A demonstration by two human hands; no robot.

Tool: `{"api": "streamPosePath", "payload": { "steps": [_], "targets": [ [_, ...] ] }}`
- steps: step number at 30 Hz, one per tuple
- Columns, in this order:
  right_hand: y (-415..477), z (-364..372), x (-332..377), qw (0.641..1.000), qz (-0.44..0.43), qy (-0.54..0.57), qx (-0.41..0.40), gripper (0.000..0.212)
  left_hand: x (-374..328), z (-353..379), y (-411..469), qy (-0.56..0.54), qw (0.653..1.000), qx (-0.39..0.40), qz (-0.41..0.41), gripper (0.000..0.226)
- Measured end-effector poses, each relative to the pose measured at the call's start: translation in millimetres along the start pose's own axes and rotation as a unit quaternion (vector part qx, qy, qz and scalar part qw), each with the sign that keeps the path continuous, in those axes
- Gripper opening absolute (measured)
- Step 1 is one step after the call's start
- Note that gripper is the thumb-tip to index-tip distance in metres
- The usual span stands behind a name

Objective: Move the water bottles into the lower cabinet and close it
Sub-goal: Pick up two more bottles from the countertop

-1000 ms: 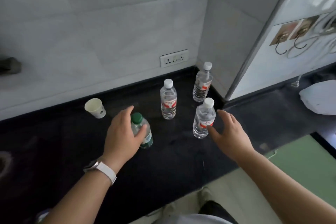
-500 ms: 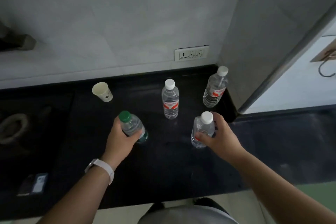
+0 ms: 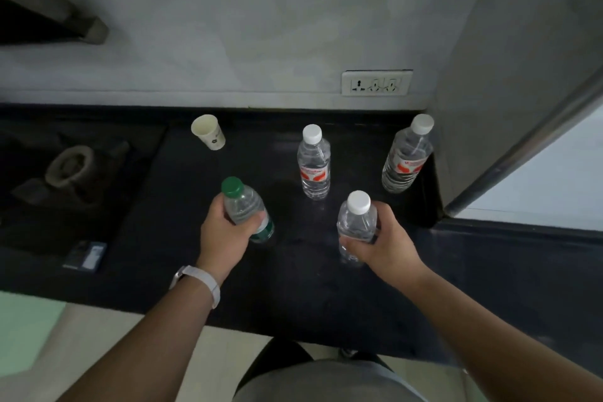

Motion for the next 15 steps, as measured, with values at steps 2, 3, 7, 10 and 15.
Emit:
{"api": "streamPosePath", "payload": {
  "steps": [2,3,7,10,15],
  "targets": [
    [2.3,3.2,7.3,1.0,-0.006,-0.005,0.007,0.059,1.2,-0.7,-11.3,-0.014,1.0,-0.005,0.0,0.047],
    [3.0,6.0,11.9,1.0,-0.01,-0.008,0.014,0.059,1.8,-2.8,-17.3,-0.022,1.0,-0.011,-0.001,0.047],
    [4.7,24.1,31.7,0.999,-0.028,-0.011,0.043,0.056,-0.1,-18.8,-41.9,-0.057,0.998,-0.033,0.007,0.043],
    [3.7,45.9,50.8,0.997,-0.05,-0.001,0.065,0.059,5.7,-42.6,-58.8,-0.072,0.996,-0.054,0.004,0.045],
    [-5.7,96.2,90.6,0.989,-0.091,-0.01,0.119,0.061,25.0,-95.9,-89.2,-0.093,0.991,-0.099,-0.007,0.048]
  ]
}}
Point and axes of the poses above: each hand's wrist, its own y-axis towards the middle knuckle, its own z-axis out of the palm, x = y × z, the point moved 10 cm from there along y, towards the middle knuckle, and after that the axes turned 11 degrees about x, right-handed, at the moved point
